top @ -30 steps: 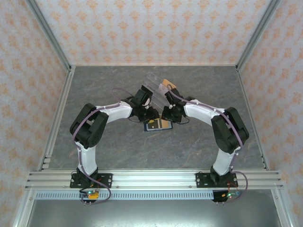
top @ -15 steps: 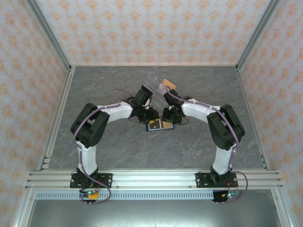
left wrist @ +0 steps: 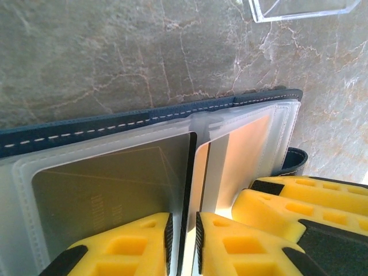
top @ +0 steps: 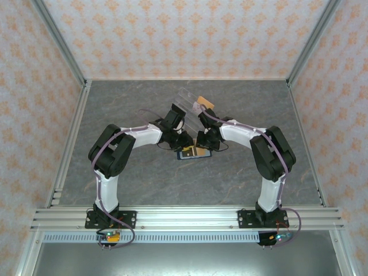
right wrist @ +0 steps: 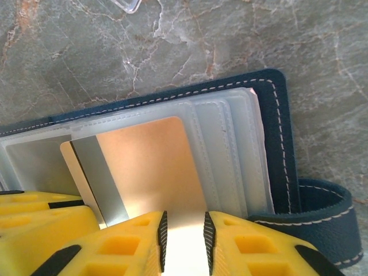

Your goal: Take the credit cards out of the card holder

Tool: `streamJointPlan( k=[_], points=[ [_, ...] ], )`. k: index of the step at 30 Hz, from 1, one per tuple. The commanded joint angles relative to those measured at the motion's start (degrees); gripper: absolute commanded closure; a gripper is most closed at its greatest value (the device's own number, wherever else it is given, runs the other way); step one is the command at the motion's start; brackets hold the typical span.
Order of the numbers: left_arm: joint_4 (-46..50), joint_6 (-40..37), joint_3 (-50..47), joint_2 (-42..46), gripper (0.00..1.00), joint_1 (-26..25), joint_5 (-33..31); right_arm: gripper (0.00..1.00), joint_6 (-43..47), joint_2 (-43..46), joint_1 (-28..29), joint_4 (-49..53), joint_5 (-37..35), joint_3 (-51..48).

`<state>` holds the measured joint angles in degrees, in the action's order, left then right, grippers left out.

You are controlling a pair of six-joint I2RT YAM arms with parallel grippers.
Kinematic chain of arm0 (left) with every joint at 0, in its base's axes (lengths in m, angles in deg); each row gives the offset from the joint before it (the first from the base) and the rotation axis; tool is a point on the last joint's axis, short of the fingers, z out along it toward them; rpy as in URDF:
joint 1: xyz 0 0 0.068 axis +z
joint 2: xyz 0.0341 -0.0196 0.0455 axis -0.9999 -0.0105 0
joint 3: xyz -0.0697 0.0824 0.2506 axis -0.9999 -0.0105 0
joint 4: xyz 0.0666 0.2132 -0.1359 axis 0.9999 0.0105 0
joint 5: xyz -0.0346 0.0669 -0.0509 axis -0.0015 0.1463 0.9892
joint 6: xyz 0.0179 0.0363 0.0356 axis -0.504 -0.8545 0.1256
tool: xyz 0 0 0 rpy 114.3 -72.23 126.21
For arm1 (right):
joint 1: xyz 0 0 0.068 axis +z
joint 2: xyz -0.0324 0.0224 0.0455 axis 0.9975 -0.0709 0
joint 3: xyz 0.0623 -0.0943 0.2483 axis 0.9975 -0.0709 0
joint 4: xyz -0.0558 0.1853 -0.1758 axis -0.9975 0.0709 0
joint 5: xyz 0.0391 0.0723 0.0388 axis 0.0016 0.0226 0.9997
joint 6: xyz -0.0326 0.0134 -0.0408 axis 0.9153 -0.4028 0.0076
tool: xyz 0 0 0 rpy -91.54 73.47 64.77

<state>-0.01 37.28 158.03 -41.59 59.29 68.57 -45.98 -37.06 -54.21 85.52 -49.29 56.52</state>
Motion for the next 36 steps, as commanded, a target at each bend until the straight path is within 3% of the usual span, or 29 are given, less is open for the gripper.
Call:
streamJointPlan(
  k=[1,36],
  points=[
    [-1.86,0.29,-0.38,-0.85,0.80,0.01,1.28,0.74,0.48,-2.19,0.24,1.18,0.12,0.11],
    [-9.33,-1.16,-4.61,5.21,0.85,1.63,7.02,0.78,0.62,-3.42,0.23,2.23,-1.66,-0.06]
  ],
)
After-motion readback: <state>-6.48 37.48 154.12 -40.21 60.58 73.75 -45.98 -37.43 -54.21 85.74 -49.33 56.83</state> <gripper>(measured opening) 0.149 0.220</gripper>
